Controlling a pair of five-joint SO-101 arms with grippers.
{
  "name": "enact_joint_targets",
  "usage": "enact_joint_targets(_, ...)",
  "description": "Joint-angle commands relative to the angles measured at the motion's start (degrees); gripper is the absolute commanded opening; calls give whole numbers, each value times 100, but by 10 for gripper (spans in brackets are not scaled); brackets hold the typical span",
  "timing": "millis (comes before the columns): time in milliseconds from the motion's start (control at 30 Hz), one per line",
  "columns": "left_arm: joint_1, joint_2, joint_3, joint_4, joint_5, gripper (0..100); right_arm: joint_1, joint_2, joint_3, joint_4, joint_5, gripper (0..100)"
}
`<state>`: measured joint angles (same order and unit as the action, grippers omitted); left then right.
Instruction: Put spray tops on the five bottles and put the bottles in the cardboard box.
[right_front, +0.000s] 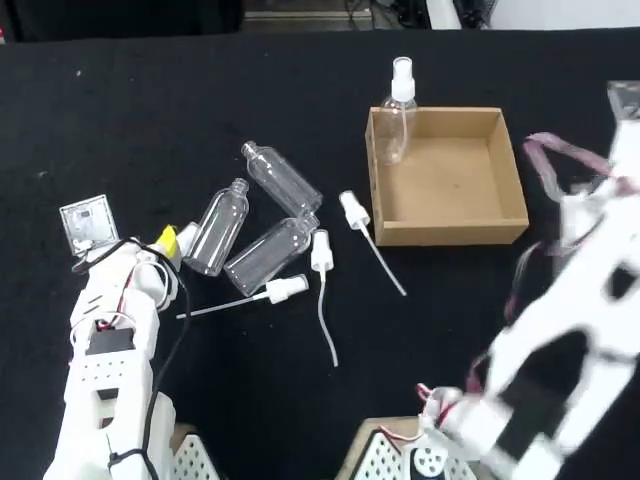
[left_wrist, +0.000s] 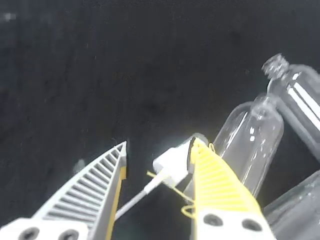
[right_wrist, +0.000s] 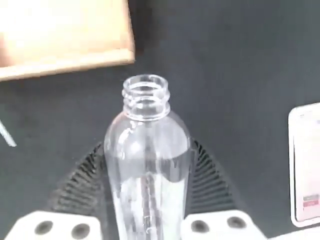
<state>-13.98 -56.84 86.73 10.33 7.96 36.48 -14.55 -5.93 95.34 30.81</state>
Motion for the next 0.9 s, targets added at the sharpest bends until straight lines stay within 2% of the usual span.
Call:
enact_joint_targets(0, -13, -70, -338, 378, 44, 199, -747, -1807, 1051, -440, -413, 11)
enact_joint_targets(233, -48, -70, -400, 457, 35, 200, -2523, -3626, 2026, -607, -1266, 11)
enact_joint_targets(400, 84, -53, -760, 1108, -404, 199, -3886, -4136, 2563, -1002, -1662, 11)
enact_joint_targets(533, 84, -9, -1147, 1556, -431, 199, -4765, -4198, 3327, -1451, -2224, 11)
enact_joint_targets(600, 40, 0, -1393, 1785, -510, 200, -5011, -4207, 3591, -1653, -2242, 11)
enact_joint_targets(867, 13, 396, -3002, 3464, -1855, 199, -5327, -4207, 4251, -2189, -2259, 11)
